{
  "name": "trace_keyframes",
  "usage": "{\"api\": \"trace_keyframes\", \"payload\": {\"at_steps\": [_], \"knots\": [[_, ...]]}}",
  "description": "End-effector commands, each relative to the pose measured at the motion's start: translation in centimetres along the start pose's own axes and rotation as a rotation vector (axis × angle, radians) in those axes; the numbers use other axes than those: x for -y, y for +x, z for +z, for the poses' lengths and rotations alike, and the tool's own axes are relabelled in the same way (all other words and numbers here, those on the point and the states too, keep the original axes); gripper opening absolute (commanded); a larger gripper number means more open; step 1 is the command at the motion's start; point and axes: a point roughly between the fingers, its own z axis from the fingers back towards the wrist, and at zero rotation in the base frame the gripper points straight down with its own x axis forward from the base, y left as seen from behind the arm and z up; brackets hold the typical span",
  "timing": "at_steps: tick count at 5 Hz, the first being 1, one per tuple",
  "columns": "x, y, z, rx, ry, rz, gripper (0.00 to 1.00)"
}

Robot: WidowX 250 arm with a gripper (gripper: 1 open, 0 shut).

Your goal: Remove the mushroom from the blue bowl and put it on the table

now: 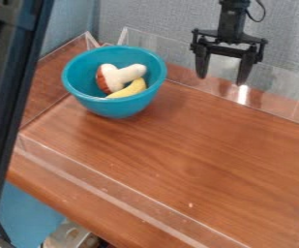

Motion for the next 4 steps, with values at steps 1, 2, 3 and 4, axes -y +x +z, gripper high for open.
{"api": "trace_keyframes", "payload": {"at_steps": [1,2,3,4], "knots": [[0.5,0.2,0.4,0.054,-0.012,0.061,1.00],[0.6,0.3,-1.2,0.048,-0.015,0.133,0.00],[0.6,0.2,-0.5,0.059,-0.024,0.117,0.00],[0.2,-0.4,2.1,0.090,-0.063,0.102,0.00]]}}
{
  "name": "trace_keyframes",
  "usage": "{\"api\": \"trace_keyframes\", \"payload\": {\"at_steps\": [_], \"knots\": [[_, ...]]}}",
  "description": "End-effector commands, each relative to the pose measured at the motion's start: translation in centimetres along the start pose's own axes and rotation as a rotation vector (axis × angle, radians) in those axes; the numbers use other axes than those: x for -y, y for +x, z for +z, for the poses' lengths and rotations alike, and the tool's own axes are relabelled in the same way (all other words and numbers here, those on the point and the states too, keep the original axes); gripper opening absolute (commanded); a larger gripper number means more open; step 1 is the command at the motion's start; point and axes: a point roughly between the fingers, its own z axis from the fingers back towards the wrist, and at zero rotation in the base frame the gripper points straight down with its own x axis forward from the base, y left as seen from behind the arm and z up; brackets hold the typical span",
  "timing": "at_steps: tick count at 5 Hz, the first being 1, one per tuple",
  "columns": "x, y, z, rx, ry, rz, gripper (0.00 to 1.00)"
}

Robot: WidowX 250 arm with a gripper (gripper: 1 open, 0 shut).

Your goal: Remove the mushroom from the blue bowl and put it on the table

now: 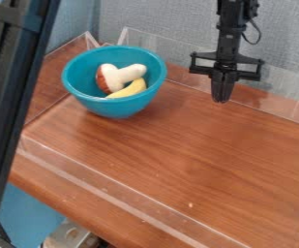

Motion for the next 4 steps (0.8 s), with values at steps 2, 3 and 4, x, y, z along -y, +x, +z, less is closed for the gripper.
{"api": "trace_keyframes", "payload": {"at_steps": [2,3,4], "knots": [[-4.5,-2.4,8.7,0.173,-0.121,0.127,0.00],[-8.8,-2.9,9.4,0.196,-0.136,0.233,0.00],[-11.0,-1.9,10.2,0.206,-0.146,0.256,0.00]]}}
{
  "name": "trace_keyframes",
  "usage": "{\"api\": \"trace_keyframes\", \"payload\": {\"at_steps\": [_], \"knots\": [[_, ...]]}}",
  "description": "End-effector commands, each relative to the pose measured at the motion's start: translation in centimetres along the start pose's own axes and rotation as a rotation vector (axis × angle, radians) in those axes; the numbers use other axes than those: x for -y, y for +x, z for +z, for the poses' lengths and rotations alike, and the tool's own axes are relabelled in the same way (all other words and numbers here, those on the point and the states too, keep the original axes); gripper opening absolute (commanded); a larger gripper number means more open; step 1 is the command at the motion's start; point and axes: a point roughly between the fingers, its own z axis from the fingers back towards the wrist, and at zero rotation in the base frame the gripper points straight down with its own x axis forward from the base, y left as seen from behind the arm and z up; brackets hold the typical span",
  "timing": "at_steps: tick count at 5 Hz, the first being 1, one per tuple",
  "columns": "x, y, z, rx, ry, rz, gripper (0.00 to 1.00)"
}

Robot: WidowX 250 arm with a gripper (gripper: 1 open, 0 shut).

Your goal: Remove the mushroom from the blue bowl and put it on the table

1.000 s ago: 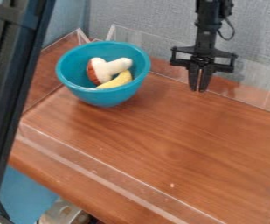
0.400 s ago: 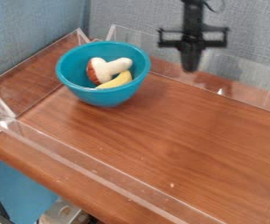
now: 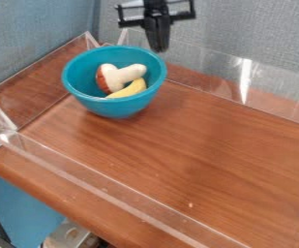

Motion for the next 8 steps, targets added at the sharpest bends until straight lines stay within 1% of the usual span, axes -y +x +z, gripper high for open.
{"api": "trace_keyframes", "payload": {"at_steps": [1,3,4,6,7,8], "knots": [[0.4,1.5,1.9,0.069,-0.008,-0.052,0.00],[-4.4,4.0,2.1,0.072,0.067,-0.130,0.00],[-4.9,4.5,0.7,0.076,0.102,-0.129,0.00],[-5.4,1.9,-1.0,0.040,0.182,-0.333,0.00],[-5.3,1.6,-2.2,0.021,0.213,-0.323,1.00],[-5.5,1.5,-3.4,0.002,0.236,-0.300,1.00]]}}
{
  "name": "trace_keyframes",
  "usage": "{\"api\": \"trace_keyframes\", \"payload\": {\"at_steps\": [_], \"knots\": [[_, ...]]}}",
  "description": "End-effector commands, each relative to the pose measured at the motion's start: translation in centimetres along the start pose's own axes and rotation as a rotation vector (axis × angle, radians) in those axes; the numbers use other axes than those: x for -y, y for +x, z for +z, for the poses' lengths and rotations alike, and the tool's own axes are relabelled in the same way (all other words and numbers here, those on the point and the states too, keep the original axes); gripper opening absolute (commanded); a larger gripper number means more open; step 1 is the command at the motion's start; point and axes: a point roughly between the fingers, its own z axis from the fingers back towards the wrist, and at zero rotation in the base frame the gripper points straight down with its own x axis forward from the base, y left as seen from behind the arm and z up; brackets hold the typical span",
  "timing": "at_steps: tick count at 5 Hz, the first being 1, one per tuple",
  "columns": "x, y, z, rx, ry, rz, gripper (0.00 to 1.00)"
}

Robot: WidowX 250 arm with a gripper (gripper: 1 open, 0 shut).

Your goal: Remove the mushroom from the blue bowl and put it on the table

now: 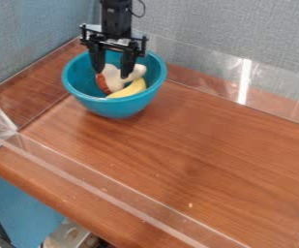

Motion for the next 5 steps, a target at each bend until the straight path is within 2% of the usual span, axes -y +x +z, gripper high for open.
{"api": "trace_keyframes", "payload": {"at_steps": [1,2,3,4,5], "knots": [[-0.2,1.3,1.1,0.046,0.034,0.000,0.00],[-0.5,2.2,0.3,0.040,0.049,0.002,0.00],[-0.4,2.3,0.1,0.025,0.063,-0.006,1.00],[-0.4,2.3,0.0,0.010,0.071,-0.008,1.00],[-0.3,2.4,0.4,0.013,0.069,-0.014,0.00]]}}
